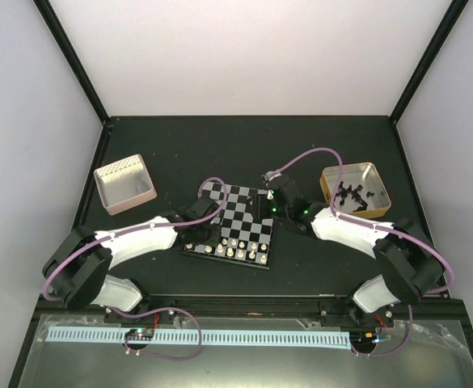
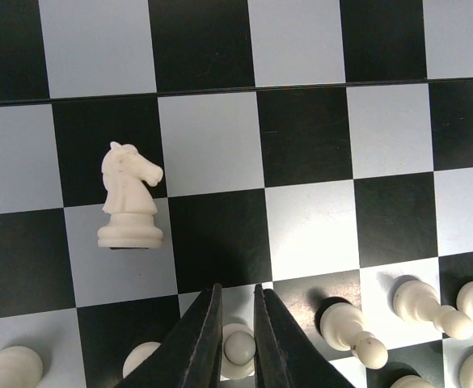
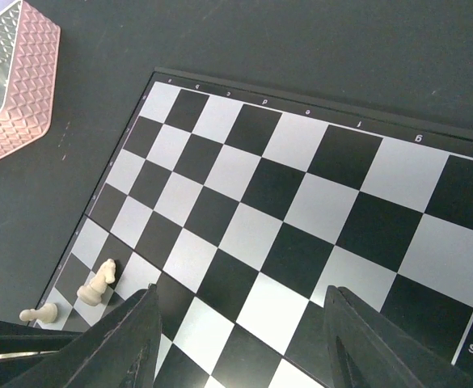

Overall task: Set up the chess pieces on the board
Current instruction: Place the chess piece on the chessboard.

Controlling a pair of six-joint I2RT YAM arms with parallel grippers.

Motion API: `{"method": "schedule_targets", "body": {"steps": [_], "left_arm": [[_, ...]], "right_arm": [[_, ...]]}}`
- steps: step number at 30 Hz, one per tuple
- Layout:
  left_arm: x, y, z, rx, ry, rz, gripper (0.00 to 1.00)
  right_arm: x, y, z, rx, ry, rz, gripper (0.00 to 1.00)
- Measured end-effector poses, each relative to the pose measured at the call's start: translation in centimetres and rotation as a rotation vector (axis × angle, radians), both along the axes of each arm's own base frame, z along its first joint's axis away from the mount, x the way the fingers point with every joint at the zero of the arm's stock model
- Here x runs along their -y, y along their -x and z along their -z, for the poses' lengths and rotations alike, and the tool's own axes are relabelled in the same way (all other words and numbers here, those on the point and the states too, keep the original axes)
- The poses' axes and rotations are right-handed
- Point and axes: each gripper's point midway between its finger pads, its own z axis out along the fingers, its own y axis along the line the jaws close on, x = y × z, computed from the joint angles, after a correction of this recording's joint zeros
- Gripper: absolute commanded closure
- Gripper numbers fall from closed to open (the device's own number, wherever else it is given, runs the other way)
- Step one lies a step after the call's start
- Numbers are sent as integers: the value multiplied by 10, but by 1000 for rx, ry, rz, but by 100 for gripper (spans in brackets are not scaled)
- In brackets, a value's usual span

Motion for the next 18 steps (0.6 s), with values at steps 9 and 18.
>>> {"method": "schedule_targets", "body": {"steps": [9,18], "left_arm": [[-1,0,-2,-1,-10,4,80],[-1,-3,-13,23,-2,-1,66]], "right_arm": [[-1,1,6,-16,6,-7,44],[-3,1,5,-17,1,-13,44]]}}
